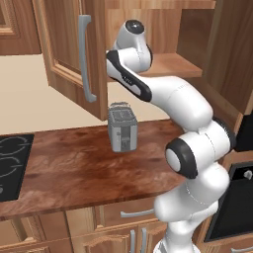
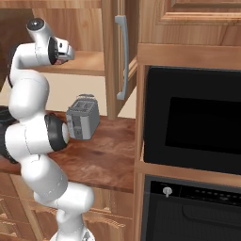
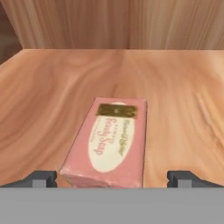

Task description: Open the cabinet. Pick the bar soap and place it next to the sink. Then close the cabinet.

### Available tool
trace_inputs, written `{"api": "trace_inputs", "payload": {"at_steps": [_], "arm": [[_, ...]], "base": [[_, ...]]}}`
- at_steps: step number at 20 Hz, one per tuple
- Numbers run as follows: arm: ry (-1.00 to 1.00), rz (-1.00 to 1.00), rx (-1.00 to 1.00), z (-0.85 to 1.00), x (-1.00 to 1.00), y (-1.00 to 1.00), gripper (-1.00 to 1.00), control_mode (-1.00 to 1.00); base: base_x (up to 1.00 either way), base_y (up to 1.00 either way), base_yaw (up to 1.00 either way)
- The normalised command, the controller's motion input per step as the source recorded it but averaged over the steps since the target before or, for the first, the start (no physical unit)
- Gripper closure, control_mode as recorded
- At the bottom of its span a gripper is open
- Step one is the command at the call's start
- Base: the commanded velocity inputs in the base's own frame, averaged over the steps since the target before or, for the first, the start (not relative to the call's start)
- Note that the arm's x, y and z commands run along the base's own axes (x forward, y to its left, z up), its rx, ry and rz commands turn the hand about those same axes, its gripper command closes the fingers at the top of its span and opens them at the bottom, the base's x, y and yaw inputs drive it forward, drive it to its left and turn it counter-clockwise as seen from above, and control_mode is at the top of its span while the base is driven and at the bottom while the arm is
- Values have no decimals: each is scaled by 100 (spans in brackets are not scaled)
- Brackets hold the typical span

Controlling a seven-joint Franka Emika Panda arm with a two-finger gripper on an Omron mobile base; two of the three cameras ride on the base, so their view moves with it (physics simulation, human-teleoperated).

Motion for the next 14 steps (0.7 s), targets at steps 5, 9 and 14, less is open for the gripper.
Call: {"api": "trace_inputs", "payload": {"at_steps": [5, 9, 14], "arm": [[0, 0, 0, -1, 29, 2, -100, -100], [0, 0, 0, 0, 31, 8, -100, -100], [0, 0, 0, 0, 11, 19, -100, -100]], "base": [[0, 0, 0], [0, 0, 0], [0, 0, 0]]}}
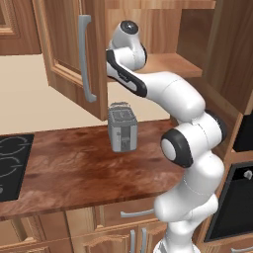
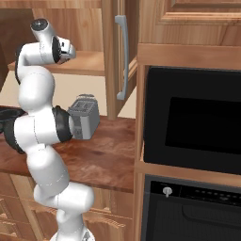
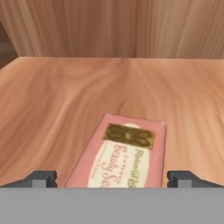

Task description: Open the cabinet. Pick the bar soap and place it next to the sink. Then close the cabinet.

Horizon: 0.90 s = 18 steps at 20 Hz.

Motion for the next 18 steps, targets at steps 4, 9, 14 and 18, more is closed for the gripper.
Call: {"api": "trace_inputs", "payload": {"at_steps": [4, 9, 14, 18], "arm": [[0, 0, 0, -11, 17, 23, -100, -100], [0, 0, 0, -16, 6, 17, -100, -100], [0, -1, 0, -26, 0, 3, -100, -100], [0, -2, 0, -36, 1, 0, -100, -100]], "base": [[0, 0, 0], [0, 0, 0], [0, 0, 0], [0, 0, 0]]}}
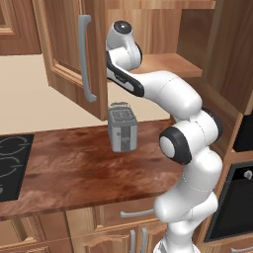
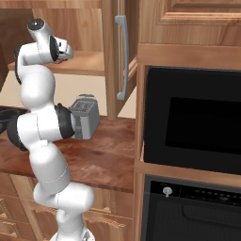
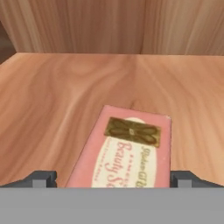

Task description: Open the cabinet. Pick the bar soap and place it next to the sink. Then close the cabinet.

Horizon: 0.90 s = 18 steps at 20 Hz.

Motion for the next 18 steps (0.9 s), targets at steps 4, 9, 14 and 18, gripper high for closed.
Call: {"api": "trace_inputs", "payload": {"at_steps": [4, 9, 14, 18], "arm": [[0, -2, 0, -10, 0, 0, -100, -100], [0, 0, 0, 0, 0, 0, -100, -100], [0, 0, 0, 0, 0, 0, 100, -100], [0, 0, 0, 0, 0, 0, 100, -100]], "base": [[0, 0, 0], [0, 0, 0], [0, 0, 0], [0, 0, 0]]}}
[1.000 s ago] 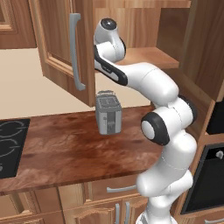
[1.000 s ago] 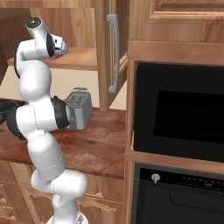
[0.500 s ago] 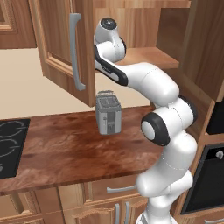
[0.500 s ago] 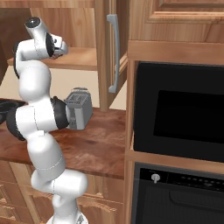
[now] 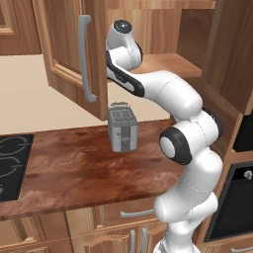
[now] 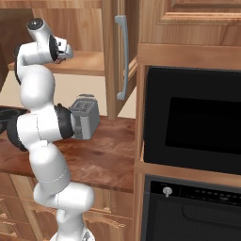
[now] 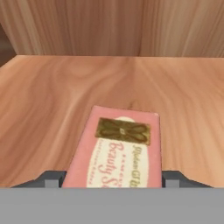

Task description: Open the cabinet. Pick the bar soap and place it next to the sink. Then close the cabinet.

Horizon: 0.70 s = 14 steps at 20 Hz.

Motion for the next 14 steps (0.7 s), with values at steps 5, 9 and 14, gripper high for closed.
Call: {"api": "trace_inputs", "payload": {"at_steps": [5, 9, 14], "arm": [[0, 0, 0, 0, 0, 0, 100, -100], [-2, 0, 0, 0, -41, -3, 100, -100], [-15, 0, 3, 5, -82, -21, 100, -100]], "base": [[0, 0, 0], [0, 0, 0], [0, 0, 0]]}}
